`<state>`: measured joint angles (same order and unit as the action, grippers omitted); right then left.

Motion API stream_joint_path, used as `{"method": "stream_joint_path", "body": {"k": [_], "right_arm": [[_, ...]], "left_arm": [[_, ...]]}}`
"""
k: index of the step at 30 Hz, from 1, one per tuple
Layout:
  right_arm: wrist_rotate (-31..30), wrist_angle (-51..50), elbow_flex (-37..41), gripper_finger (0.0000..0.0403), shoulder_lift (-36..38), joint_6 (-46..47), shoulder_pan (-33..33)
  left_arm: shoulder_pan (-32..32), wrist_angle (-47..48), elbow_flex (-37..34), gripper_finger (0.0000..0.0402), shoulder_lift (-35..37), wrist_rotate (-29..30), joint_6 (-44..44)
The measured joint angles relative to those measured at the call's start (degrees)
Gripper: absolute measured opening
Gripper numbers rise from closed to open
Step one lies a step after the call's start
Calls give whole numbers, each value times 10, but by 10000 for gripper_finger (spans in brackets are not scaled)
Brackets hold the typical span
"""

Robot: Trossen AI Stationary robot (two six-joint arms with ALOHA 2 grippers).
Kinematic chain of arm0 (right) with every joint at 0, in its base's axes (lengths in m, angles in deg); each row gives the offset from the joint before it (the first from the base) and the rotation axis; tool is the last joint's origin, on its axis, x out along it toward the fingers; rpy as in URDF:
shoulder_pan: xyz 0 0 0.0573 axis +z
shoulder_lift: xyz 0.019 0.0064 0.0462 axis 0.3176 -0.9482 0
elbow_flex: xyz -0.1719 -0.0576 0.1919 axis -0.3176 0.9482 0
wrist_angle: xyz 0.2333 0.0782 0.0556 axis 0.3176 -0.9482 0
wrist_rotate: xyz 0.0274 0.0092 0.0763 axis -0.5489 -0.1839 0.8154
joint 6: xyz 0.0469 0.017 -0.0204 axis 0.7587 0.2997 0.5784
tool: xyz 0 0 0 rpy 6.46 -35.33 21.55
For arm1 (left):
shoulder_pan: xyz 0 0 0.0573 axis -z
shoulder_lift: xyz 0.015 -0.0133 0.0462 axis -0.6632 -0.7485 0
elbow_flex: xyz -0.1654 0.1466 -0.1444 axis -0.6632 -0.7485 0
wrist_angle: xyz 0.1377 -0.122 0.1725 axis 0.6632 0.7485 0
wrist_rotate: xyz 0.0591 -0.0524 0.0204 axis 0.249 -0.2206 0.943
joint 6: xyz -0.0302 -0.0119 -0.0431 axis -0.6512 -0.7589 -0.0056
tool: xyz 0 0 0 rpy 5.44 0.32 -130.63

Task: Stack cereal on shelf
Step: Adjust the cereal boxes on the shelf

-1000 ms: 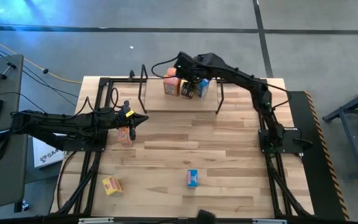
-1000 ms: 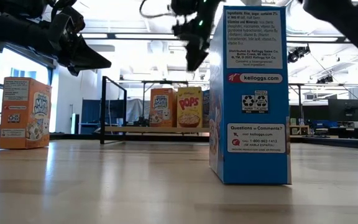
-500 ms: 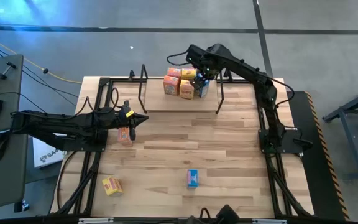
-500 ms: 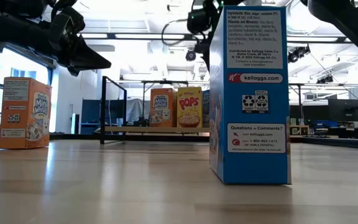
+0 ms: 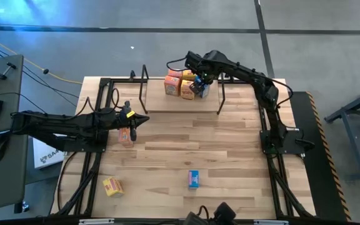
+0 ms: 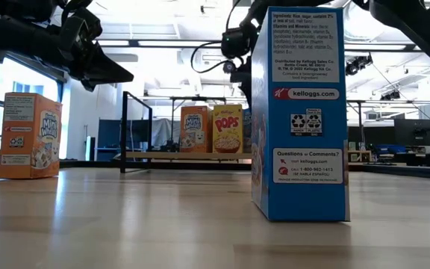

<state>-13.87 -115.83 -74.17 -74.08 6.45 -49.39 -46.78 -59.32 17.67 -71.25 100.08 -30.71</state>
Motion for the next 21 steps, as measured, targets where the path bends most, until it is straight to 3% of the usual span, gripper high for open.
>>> {"method": "stream_joint_path", "body": {"k": [12,21], "right_arm": [[9,4,0,148,0,-52,-7],[9,-25,0,138,0,-166,-7]], "left_arm": [[0,0,0,7,0,0,0],[0,0,0,7,0,0,1]]}}
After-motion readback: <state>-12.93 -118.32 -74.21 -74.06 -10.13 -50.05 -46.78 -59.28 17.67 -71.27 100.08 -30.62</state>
